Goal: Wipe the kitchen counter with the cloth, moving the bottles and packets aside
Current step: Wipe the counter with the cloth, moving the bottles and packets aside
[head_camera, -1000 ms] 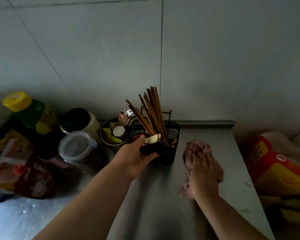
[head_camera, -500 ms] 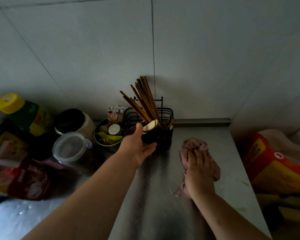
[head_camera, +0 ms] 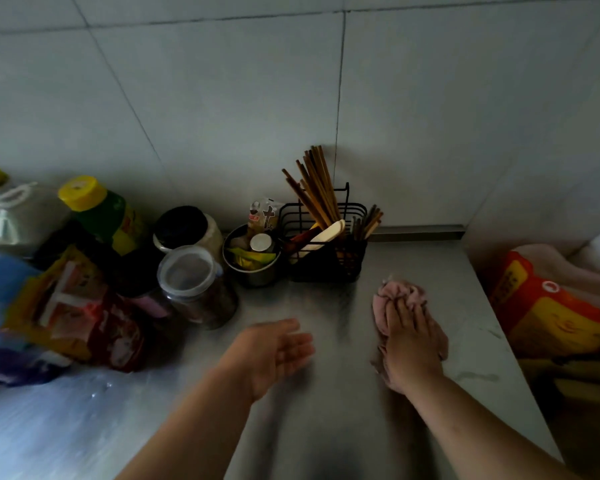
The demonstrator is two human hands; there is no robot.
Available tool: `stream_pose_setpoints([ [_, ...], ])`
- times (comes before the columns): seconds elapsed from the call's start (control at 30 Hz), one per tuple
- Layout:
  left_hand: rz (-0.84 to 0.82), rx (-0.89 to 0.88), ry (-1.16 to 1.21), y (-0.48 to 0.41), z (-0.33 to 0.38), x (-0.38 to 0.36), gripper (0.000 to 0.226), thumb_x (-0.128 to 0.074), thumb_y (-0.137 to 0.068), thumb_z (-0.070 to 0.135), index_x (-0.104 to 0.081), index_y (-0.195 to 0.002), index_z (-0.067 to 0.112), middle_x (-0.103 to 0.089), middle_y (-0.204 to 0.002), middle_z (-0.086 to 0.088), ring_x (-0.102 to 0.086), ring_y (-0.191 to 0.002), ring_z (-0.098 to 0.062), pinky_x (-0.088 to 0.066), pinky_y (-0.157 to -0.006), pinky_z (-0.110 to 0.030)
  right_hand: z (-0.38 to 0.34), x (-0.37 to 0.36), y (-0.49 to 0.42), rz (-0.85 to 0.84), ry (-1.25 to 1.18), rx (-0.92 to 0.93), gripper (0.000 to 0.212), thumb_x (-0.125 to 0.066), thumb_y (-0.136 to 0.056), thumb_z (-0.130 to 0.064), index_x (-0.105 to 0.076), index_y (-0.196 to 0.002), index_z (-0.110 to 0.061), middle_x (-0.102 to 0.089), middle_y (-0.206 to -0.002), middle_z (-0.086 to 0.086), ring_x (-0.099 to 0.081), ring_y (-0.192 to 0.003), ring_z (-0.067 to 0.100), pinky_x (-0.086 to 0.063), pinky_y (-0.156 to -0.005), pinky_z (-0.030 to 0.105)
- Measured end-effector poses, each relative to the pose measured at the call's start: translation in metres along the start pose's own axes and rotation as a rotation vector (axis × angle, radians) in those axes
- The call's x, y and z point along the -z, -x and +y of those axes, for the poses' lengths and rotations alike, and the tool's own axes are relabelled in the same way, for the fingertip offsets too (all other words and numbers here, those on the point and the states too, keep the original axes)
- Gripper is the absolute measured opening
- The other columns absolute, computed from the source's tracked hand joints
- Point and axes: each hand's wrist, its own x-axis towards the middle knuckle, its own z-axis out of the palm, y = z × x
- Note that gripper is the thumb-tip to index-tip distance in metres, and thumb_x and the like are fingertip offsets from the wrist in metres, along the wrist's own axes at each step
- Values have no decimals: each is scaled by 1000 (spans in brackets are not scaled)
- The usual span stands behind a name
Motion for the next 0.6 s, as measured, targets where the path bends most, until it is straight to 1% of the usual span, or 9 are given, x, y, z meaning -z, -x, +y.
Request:
stream_pose_setpoints([
  [0.03, 0, 21, -6, 5, -9, 12, 13, -51, -94, 18, -59, -97, 8, -67, -93, -15, -63, -76, -23, -54, -59, -30, -9, -2, 11, -13, 6, -1, 83, -49, -92, -37, 5, -152, -19, 6, -162, 4, 5, -148, 29, 0, -120, 42],
  [0.1, -1, 54, -2, 12, -24, 33, 13, -52, -93, 18, -60, -94, 7, -66, -91, -15, -62, -75, -23, -51, -62, -30, -26, -4, 30, -6, -7, 18, 64, -30, -96, -26, 1, -152, -23, 3, -162, 1, 3, -148, 27, -1, -120, 39],
  [0.13, -3, 62, 6, 17, -30, 44, 14, -52, -92, 17, -60, -93, 7, -66, -90, -15, -62, -75, -24, -50, -63, -31, -36, -6, 39, -8, -23, 30, 61, -20, -94, -25, -1, -153, -24, 2, -162, 1, 2, -148, 26, -1, -119, 38],
  [0.2, -3, 61, 14, 32, -38, 69, 14, -52, -92, 16, -60, -93, 6, -66, -90, -16, -61, -74, -24, -49, -64, -32, -58, -8, 60, -31, -63, 47, 65, -8, -88, -28, -4, -153, -25, 0, -162, 0, 1, -149, 26, -1, -119, 38],
  [0.3, 7, 47, 19, 49, -46, 101, 14, -52, -93, 16, -60, -98, 5, -66, -92, -17, -61, -75, -26, -50, -67, -33, -87, -14, 82, -79, -27, 76, 60, -15, -93, -25, -6, -153, -25, -1, -162, -1, 1, -149, 24, -1, -119, 36],
  [0.4, 13, 21, 22, 66, -55, 135, 18, -54, -91, 15, -59, -104, 4, -68, -92, -18, -64, -76, -27, -51, -70, -35, -119, -21, 104, -77, -36, 108, 65, -4, -87, -30, -16, -151, -27, -11, -161, -4, -5, -148, 19, -7, -118, 32],
  [0.43, 15, 16, 24, 72, -59, 147, 19, -55, -91, 16, -59, -105, 4, -68, -91, -18, -64, -75, -27, -51, -70, -35, -131, -24, 113, -69, -52, 122, 62, -7, -89, -30, -20, -150, -28, -15, -160, -5, -9, -147, 18, -10, -118, 30],
  [0.5, 16, 11, 26, 82, -67, 165, 20, -55, -91, 16, -59, -106, 4, -68, -92, -18, -65, -75, -27, -51, -68, -35, -152, -30, 130, -47, -154, 148, 48, -26, -97, -30, -33, -145, -32, -25, -156, -2, -21, -144, 17, -19, -114, 26],
  [0.6, 20, 4, 7, 95, -79, 185, 23, -54, -91, 17, -59, -110, 5, -69, -97, -18, -66, -78, -27, -52, -65, -33, -177, -31, 156, -85, -520, 100, 33, -38, -98, -35, -54, -127, -35, -50, -141, -2, -47, -126, 16, -34, -101, 23],
])
